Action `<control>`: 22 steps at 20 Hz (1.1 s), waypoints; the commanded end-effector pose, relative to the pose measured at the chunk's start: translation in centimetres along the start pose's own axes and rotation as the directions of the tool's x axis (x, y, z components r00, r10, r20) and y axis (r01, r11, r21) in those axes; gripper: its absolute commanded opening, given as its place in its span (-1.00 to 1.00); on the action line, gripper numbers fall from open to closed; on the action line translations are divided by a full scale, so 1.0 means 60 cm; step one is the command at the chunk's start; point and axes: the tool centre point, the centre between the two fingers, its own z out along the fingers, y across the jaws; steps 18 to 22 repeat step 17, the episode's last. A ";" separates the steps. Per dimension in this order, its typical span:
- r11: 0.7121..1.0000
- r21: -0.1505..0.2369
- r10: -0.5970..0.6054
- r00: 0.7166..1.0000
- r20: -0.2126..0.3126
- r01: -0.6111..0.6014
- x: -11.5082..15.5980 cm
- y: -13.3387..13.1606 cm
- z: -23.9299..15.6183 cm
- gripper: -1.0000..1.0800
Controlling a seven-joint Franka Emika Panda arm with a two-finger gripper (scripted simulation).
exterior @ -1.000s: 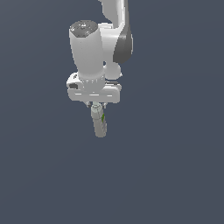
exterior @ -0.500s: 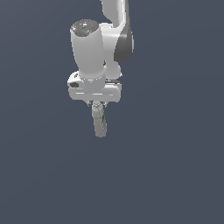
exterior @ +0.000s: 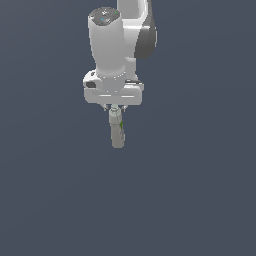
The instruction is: Pick up the object and move it to a goal position.
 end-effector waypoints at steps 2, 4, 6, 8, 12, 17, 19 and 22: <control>1.000 0.000 0.000 1.000 -0.012 0.000 -0.030 -0.012 -0.032 -1.00; 1.000 -0.001 0.000 1.000 -0.012 0.000 -0.047 -0.019 -0.043 -1.00; 1.000 -0.001 0.000 1.000 -0.012 0.000 -0.062 -0.024 -0.053 -1.00; 1.000 -0.001 0.000 1.000 -0.011 0.000 -0.074 -0.029 -0.062 -1.00; 1.000 -0.001 0.000 1.000 -0.011 0.000 -0.091 -0.036 -0.075 -1.00; 1.000 -0.001 0.000 1.000 -0.011 0.000 -0.099 -0.039 -0.081 -1.00; 1.000 -0.001 0.000 1.000 -0.011 0.000 -0.099 -0.039 -0.081 -1.00; 1.000 -0.001 0.000 1.000 -0.011 0.000 -0.099 -0.039 -0.081 -1.00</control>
